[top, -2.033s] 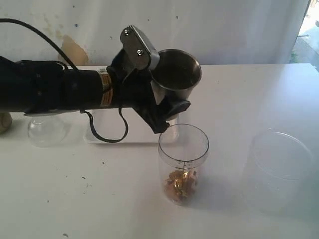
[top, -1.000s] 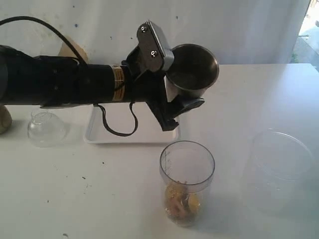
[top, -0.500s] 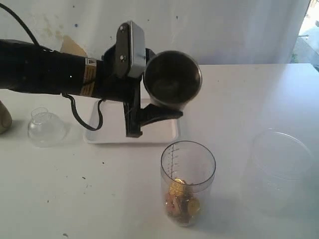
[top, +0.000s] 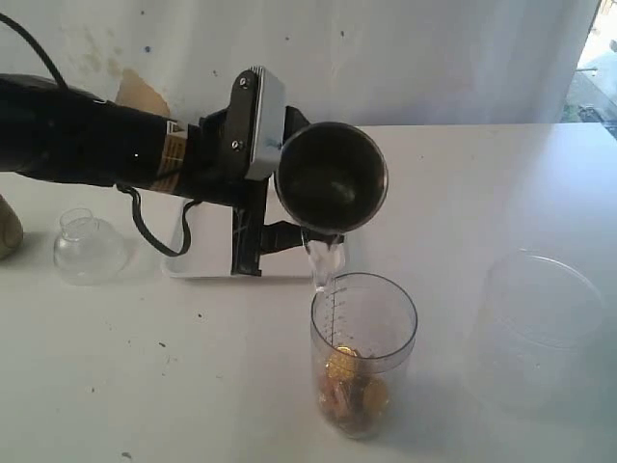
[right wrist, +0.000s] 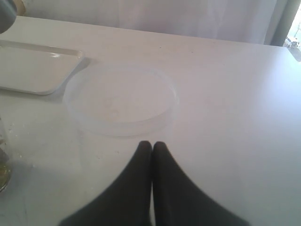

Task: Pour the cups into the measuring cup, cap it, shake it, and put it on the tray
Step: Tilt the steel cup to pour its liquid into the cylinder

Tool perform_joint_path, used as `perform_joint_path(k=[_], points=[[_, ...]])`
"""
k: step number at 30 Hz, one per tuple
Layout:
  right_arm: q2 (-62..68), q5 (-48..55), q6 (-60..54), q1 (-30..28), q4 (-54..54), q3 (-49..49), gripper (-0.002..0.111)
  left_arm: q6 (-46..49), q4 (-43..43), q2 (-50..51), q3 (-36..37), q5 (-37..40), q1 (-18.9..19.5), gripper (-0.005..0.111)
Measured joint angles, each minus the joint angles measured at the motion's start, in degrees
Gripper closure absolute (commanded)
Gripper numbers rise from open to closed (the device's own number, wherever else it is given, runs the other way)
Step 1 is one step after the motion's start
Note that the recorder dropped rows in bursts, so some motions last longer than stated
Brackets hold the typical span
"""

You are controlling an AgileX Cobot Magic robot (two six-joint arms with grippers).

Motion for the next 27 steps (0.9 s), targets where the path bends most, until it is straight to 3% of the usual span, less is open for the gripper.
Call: perform_joint_path(k=[8, 14, 27], points=[[0.0, 0.0, 0.0, 0.0, 0.0, 0.0, 0.108, -0.6, 0.0, 0.0, 0.0, 3.8, -0.3, 0.107], [0.0, 0.0, 0.0, 0.0, 0.0, 0.0, 0.108, -0.2, -0.1, 0.0, 0.0, 11.9, -4.6, 0.107], [0.0, 0.0, 0.0, 0.0, 0.0, 0.0, 0.108, 8.3, -0.1, 0.0, 0.0, 13.6, -5.6, 0.107]])
